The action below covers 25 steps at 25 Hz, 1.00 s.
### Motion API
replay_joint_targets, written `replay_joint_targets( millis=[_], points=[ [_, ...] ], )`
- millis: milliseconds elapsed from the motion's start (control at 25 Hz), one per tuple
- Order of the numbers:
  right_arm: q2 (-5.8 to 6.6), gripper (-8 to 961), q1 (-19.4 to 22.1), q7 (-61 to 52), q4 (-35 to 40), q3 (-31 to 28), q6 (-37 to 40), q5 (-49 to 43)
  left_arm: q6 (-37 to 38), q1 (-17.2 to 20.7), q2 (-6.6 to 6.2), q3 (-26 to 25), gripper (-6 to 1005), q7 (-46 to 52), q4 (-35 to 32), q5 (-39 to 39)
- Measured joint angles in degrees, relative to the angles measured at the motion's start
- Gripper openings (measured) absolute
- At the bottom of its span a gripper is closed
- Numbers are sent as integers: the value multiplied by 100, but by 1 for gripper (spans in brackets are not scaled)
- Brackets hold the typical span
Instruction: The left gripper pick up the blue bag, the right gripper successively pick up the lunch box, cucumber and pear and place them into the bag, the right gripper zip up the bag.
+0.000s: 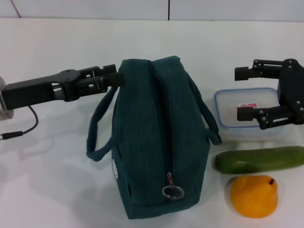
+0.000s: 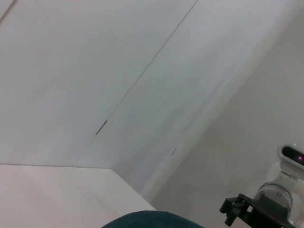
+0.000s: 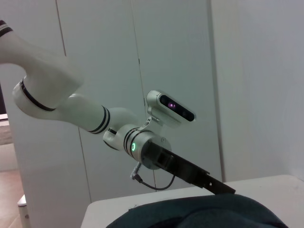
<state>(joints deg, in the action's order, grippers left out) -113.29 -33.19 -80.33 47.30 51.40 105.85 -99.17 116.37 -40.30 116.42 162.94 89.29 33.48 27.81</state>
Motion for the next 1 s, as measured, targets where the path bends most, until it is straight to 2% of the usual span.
replay_joint_targets(
  millis=[200, 680, 1000],
  points=[
    [-35, 871, -15, -16, 7, 1, -65, 3, -97, -126, 291, 0, 843, -83, 595, -5],
    [-70, 870, -29, -140, 16, 18, -217, 13, -539, -147, 310, 10, 843, -157, 615, -44],
    [-140, 870, 2, -163, 11, 3, -252, 21, -840, -104, 304, 3, 843, -147, 614, 46]
  ],
)
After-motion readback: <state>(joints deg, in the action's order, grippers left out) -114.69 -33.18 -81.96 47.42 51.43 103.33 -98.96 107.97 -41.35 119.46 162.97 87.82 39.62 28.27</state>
